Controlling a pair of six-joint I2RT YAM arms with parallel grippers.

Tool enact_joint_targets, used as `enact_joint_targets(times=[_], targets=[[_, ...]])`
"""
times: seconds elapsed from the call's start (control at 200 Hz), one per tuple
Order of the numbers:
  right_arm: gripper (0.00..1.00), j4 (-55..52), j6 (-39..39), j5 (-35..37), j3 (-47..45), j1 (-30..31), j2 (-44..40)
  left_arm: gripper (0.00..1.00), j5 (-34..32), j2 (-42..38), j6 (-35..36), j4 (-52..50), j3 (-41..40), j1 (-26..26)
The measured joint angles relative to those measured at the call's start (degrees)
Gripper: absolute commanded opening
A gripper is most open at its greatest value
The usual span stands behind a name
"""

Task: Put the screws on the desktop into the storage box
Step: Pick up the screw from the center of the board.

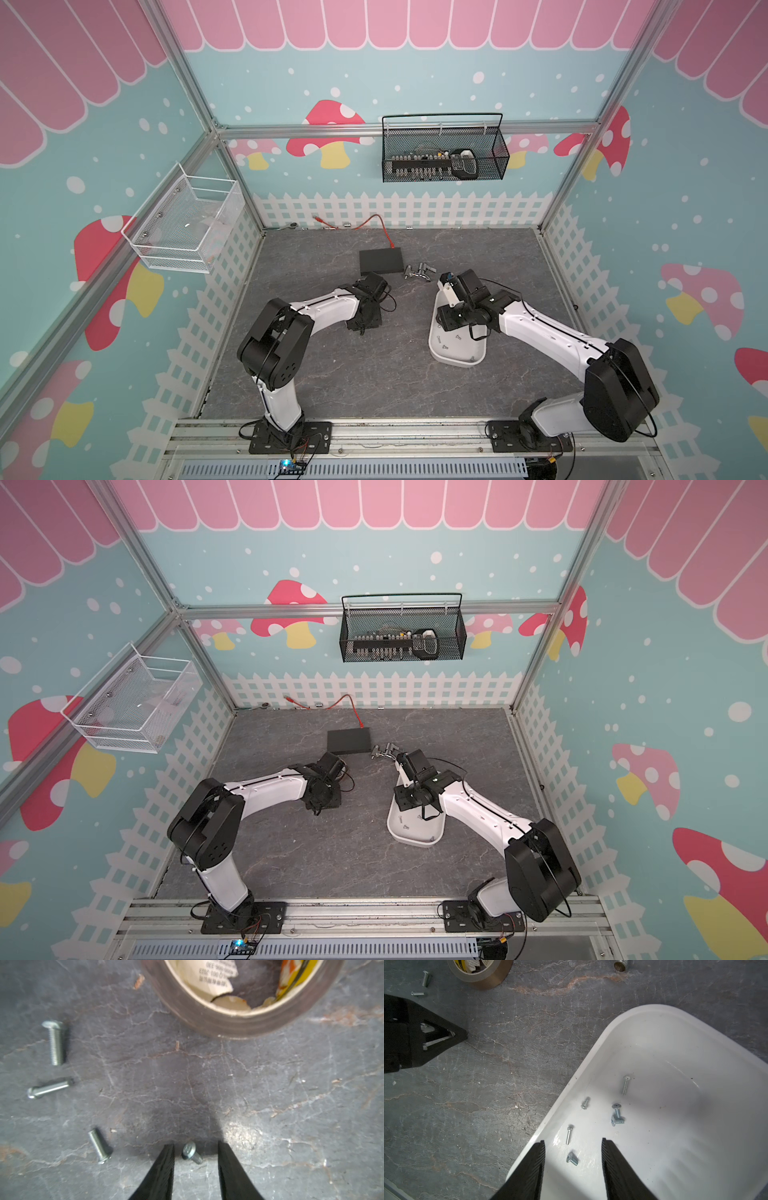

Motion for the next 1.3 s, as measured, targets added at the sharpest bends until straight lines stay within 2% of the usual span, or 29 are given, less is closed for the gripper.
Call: enact_joint_targets(times=[0.445, 0.7, 1.076, 1.171, 1.301], targets=[[0.5, 0.63, 0.0, -2.38, -0.46, 0.0, 0.46, 0.18, 0.02, 1.7, 1.2, -0.74, 1.97, -0.04], [0.5, 0.87, 0.0, -2.38, -0.46, 0.0, 0.44, 0.0, -0.02, 1.68, 2.23, -0.55, 2.03, -0.04], [0.5, 0.92, 0.15, -1.6, -0.59, -0.22, -0.48, 0.0, 1.18, 0.07, 2.19, -1.49, 2.12, -0.61], [0.49, 2.1, 0.81, -3.45, -0.92, -2.34, -2.29, 0.0, 3.37, -2.32, 1.73, -2.67, 3.69, -3.28], [0.49, 4.02, 2.56, -3.85, -1.22, -7.43, -6.45, 0.0, 6.14, -4.76, 0.22, -2.73, 9.9, -9.81]])
